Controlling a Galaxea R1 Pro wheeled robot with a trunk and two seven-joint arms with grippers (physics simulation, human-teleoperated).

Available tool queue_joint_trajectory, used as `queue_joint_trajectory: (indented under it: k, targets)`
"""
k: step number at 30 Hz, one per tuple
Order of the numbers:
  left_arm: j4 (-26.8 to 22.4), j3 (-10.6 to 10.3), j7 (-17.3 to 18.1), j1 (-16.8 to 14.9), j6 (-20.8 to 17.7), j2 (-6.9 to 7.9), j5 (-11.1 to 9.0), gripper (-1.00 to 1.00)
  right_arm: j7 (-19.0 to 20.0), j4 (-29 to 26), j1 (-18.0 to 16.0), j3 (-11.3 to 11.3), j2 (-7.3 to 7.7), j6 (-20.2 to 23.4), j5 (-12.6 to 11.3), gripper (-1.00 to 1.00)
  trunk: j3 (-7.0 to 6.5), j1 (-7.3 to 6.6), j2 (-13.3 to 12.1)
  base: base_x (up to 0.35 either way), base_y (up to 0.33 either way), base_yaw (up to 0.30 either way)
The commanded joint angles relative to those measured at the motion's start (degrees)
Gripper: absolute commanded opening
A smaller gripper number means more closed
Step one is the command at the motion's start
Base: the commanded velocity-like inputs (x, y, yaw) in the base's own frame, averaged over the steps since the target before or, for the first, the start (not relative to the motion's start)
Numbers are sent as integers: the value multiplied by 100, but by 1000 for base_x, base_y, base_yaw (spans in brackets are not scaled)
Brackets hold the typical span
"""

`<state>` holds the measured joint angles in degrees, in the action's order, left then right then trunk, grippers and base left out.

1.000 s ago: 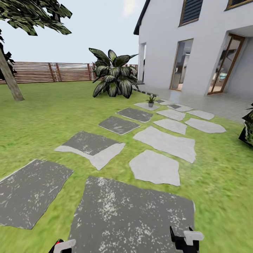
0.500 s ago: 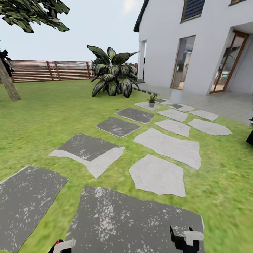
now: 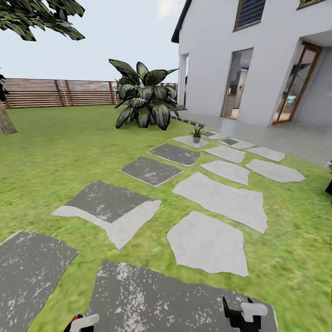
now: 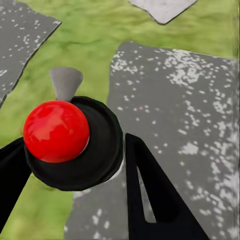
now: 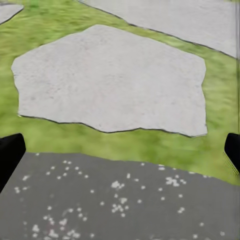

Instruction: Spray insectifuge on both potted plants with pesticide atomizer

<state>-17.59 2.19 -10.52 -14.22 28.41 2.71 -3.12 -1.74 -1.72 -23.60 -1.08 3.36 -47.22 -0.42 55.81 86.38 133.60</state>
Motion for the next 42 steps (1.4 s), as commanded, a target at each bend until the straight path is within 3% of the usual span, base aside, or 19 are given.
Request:
queue_joint_trajectory:
  k: [1,8,42]
  targets:
    - [0,-1,6,-2,19,1,-31,-100,-4,5,-4,-6,-3,-15,-2,100,5,2,2,338,0,-240]
    - [-1,1,6,-2,20,4,-31,-100,-10,5,-4,-6,-10,-15,-1,100,5,2,2,338,0,-175]
    - [-1,-2,6,-2,16,1,-31,-100,-9,5,-4,-6,7,-24,-2,100,5,2,2,338,0,-1]
